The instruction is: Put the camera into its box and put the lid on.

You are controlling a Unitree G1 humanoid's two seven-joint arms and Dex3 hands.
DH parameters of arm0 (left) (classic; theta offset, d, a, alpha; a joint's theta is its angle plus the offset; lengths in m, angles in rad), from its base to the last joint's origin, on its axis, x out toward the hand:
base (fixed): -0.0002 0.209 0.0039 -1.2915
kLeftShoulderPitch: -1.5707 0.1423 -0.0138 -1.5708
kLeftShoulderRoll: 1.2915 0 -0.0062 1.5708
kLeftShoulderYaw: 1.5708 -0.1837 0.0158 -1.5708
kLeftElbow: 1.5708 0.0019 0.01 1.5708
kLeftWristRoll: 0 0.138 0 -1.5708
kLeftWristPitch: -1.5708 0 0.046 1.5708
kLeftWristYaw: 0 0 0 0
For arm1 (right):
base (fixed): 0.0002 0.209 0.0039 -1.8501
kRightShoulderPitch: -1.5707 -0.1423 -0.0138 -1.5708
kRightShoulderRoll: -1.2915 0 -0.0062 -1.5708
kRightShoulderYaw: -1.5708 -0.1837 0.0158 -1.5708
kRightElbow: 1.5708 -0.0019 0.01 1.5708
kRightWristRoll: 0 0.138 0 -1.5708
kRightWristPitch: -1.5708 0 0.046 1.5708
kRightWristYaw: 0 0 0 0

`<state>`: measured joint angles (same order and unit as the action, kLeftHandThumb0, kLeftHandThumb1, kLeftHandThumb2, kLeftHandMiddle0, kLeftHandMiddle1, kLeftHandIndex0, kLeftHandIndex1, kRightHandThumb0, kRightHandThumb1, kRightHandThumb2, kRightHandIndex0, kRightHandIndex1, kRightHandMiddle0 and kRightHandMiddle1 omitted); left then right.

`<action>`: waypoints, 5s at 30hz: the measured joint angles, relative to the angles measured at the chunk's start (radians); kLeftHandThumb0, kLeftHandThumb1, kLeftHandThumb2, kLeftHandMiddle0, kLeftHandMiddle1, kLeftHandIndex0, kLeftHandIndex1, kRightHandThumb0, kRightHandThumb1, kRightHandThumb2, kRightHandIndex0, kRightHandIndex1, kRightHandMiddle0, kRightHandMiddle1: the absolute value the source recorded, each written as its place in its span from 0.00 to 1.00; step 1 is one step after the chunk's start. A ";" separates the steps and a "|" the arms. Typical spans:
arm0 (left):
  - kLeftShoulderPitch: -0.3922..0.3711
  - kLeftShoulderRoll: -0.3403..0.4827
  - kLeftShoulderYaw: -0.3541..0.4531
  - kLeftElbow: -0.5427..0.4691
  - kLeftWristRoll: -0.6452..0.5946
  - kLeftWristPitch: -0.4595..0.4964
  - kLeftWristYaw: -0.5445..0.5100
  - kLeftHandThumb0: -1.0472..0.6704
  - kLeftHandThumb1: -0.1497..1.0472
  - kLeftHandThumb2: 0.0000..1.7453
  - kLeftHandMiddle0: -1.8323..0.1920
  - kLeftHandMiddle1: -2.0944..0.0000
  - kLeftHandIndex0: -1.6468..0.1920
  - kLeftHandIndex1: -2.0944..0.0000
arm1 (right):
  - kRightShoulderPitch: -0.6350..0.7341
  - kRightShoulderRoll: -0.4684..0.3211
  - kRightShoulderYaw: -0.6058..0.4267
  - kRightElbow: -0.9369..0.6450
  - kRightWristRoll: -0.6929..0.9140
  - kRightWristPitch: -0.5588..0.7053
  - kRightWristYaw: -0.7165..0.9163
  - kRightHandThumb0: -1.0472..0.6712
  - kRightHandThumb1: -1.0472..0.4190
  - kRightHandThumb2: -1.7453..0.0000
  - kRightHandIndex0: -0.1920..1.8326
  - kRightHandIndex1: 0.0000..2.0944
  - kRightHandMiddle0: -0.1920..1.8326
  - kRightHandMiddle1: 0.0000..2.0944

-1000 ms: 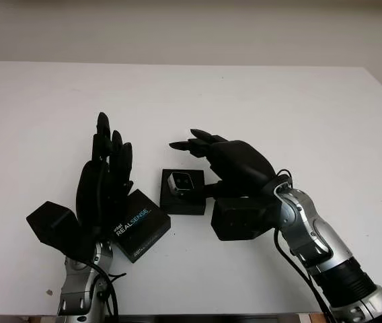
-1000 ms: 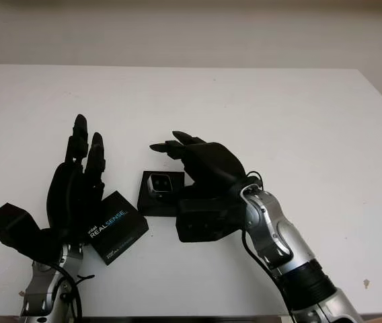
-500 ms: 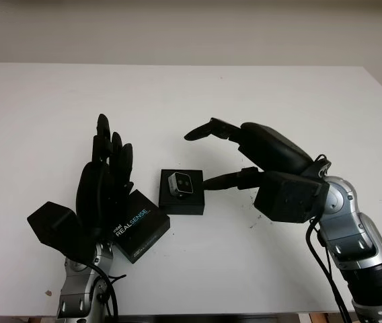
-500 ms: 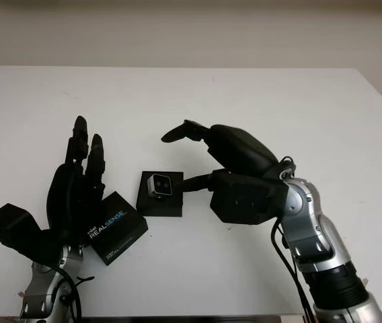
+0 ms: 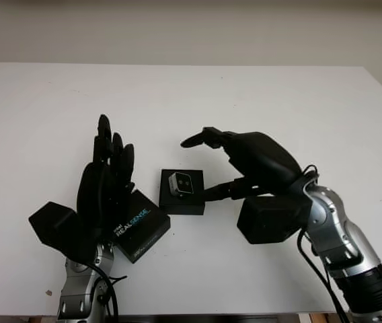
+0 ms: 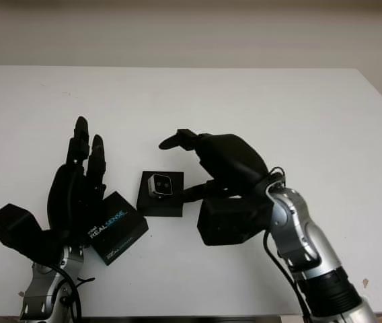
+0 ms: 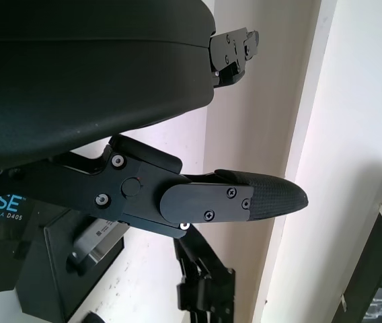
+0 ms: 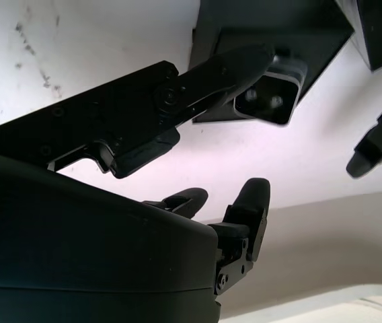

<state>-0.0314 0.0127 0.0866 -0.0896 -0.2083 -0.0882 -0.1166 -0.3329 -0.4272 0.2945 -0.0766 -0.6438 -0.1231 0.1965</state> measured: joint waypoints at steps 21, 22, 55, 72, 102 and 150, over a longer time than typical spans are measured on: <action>0.000 0.000 0.000 0.000 0.006 0.000 0.001 0.16 1.00 0.21 1.00 1.00 1.00 1.00 | -0.015 0.058 0.048 0.111 -0.080 -0.014 -0.101 0.17 0.08 0.97 0.11 0.44 0.15 0.57; 0.000 0.000 0.000 0.000 0.006 0.000 0.001 0.16 1.00 0.21 1.00 1.00 1.00 1.00 | -0.017 0.059 0.048 0.115 -0.080 -0.017 -0.104 0.17 0.08 0.97 0.11 0.46 0.15 0.57; 0.000 -0.002 0.000 0.005 0.009 -0.009 0.006 0.15 1.00 0.21 1.00 1.00 1.00 1.00 | -0.033 0.069 0.043 0.216 0.000 -0.097 -0.147 0.37 0.06 0.97 0.15 0.58 0.33 0.67; 0.000 -0.013 0.000 0.007 -0.007 -0.014 -0.003 0.16 1.00 0.19 1.00 1.00 1.00 1.00 | -0.034 0.072 0.042 0.255 -0.005 -0.169 -0.211 0.37 0.06 0.97 0.15 0.61 0.32 0.70; 0.002 -0.023 0.001 0.023 -0.023 -0.046 -0.019 0.17 1.00 0.19 1.00 1.00 1.00 1.00 | -0.094 0.179 -0.092 0.173 0.300 0.106 -0.018 0.40 0.08 0.97 0.15 0.55 0.28 0.76; -0.002 -0.020 0.001 0.025 -0.019 -0.035 -0.027 0.17 1.00 0.20 1.00 1.00 1.00 1.00 | 0.044 0.397 -0.185 -0.077 0.679 0.790 -0.004 0.36 0.01 0.97 0.21 0.10 0.19 0.80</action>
<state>-0.0334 -0.0071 0.0878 -0.0649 -0.2272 -0.1236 -0.1432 -0.2884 -0.0305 0.1096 -0.1539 0.0356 0.6666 0.1923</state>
